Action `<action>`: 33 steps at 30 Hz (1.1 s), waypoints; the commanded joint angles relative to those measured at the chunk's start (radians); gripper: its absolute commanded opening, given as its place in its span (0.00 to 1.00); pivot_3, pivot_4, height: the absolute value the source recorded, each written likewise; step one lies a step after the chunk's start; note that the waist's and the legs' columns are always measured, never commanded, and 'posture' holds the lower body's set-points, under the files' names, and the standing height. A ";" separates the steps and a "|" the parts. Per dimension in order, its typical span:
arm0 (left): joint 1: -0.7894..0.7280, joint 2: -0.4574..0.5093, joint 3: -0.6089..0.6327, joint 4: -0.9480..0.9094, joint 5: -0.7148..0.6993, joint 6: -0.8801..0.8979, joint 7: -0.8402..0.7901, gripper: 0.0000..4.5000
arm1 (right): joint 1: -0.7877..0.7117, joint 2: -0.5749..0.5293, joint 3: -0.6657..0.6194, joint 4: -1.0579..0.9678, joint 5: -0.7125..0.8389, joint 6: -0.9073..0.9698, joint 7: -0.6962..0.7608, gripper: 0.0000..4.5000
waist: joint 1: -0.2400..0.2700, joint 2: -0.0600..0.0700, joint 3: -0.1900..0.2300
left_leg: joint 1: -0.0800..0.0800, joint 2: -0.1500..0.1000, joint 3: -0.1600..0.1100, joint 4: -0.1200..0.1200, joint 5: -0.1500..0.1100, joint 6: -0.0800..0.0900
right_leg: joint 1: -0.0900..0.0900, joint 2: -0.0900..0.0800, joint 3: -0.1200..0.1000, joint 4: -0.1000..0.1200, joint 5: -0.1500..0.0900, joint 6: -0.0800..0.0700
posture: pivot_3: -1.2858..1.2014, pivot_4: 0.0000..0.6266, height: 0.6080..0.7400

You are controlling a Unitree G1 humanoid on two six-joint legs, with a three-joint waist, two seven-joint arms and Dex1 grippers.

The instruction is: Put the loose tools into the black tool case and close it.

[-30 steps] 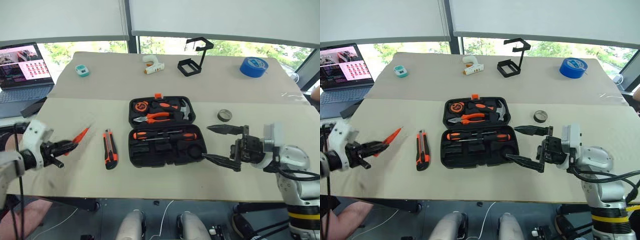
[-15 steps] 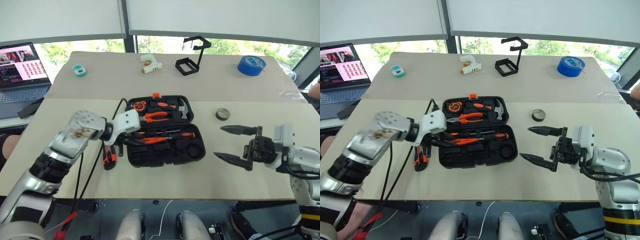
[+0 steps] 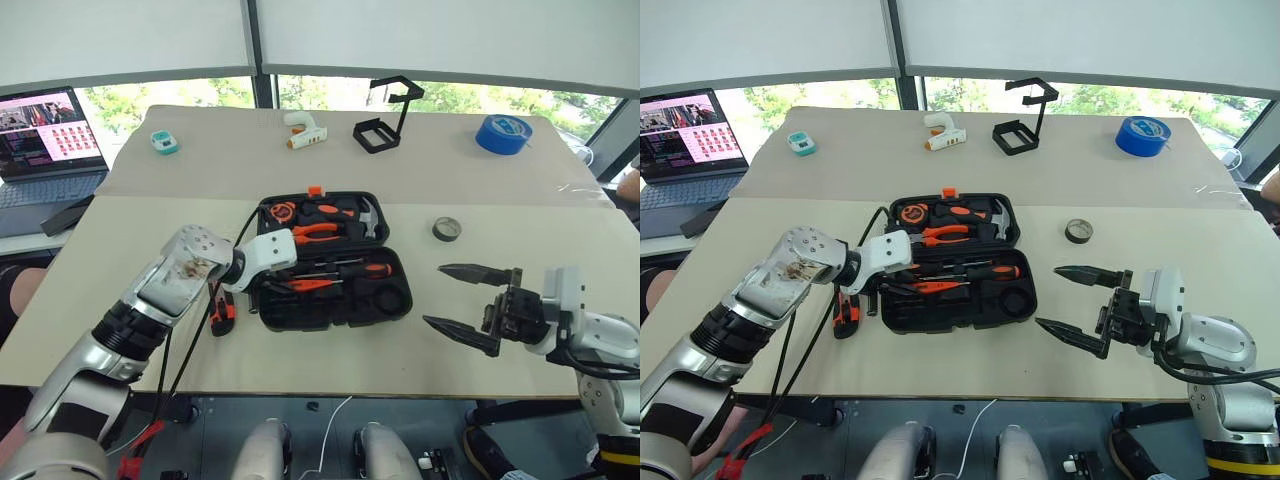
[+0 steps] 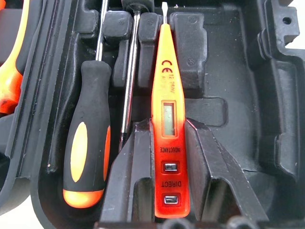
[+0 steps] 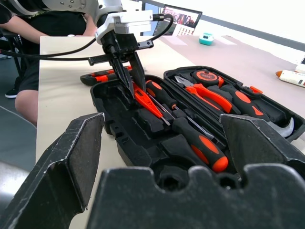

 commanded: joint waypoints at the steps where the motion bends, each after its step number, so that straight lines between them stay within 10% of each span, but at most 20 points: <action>1: -0.006 0.022 -0.015 -0.018 0.031 0.002 -0.023 0.10 | -0.010 0.004 -0.016 -0.031 0.019 -0.017 -0.003 1.00 | -0.001 0.000 0.000 | 0.000 0.000 0.000 0.000 0.000 0.000 | 0.000 0.000 0.000 0.000 0.000 0.000 | 0.52 0.24 1.00; 13: -0.011 -0.009 -0.010 0.000 0.030 0.020 -0.056 0.10 | -0.038 0.008 0.010 -0.019 0.016 -0.006 0.002 1.00 | -0.002 0.000 0.000 | 0.000 0.000 0.000 0.000 0.000 0.000 | 0.000 0.000 0.000 0.001 0.000 0.000 | 0.52 0.24 1.00; 20: -0.010 -0.029 0.111 0.025 -0.055 -0.075 -0.076 0.70 | -0.042 0.013 0.018 -0.014 0.015 -0.006 0.003 1.00 | 0.000 0.000 0.000 | 0.000 0.000 0.000 0.001 0.000 0.000 | 0.000 0.000 0.000 0.001 0.000 0.000 | 0.52 0.24 1.00; 28: -0.009 -0.041 0.230 0.081 -0.134 -0.180 -0.094 0.70 | -0.044 0.013 0.022 0.003 0.014 -0.010 0.010 1.00 | 0.000 0.000 0.000 | 0.000 0.000 0.000 0.001 0.000 0.000 | 0.000 0.000 0.000 0.001 0.000 0.000 | 0.52 0.24 1.00; 33: 0.042 -0.115 0.257 0.156 -0.143 -0.219 -0.035 0.36 | -0.053 0.022 0.035 0.006 0.011 -0.011 0.005 1.00 | 0.001 0.000 0.000 | 0.000 0.000 0.000 0.003 0.000 0.000 | 0.000 0.000 0.000 0.001 0.000 0.000 | 0.52 0.24 1.00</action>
